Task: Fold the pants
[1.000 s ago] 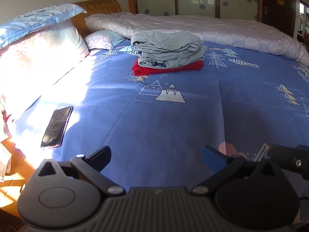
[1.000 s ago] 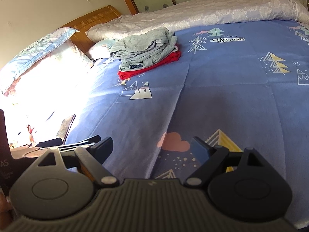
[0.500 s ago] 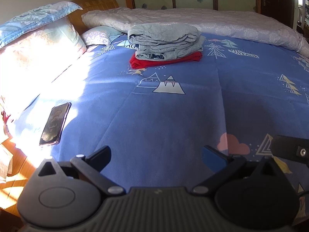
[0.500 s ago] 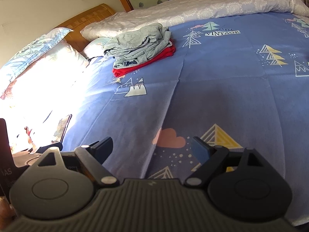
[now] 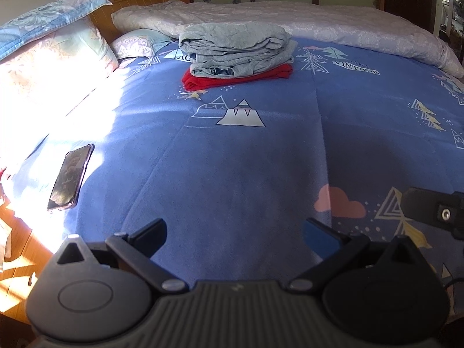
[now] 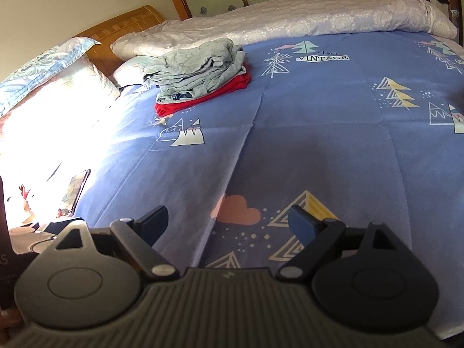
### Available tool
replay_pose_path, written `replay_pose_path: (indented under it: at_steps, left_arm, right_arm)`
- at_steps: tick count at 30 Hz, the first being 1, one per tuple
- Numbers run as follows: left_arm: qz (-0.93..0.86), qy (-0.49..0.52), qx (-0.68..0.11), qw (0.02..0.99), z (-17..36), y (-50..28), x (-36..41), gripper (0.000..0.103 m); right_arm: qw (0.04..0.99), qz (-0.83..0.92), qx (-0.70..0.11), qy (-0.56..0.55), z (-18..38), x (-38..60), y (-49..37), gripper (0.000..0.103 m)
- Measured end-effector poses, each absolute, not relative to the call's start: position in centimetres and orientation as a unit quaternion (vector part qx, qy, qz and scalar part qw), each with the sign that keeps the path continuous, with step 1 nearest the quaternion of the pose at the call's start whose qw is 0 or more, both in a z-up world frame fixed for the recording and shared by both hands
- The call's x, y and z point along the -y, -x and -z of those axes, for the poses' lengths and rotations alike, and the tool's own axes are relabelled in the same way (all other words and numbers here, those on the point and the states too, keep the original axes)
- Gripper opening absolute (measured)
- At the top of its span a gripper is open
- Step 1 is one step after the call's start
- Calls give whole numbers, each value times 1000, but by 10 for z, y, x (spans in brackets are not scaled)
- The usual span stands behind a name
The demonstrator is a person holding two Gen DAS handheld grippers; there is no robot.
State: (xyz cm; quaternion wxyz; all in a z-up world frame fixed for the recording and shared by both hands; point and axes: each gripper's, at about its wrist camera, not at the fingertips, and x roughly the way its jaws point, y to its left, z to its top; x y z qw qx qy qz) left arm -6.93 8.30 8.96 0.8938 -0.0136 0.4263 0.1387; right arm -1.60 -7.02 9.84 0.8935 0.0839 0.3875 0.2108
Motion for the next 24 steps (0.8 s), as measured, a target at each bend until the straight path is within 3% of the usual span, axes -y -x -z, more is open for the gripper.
replay_pose_path:
  at_steps: [24]
  left_arm:
    - [-138, -8, -384, 913, -111, 78, -74, 103]
  right_arm:
    - [923, -192, -325, -81, -112, 76, 23, 92]
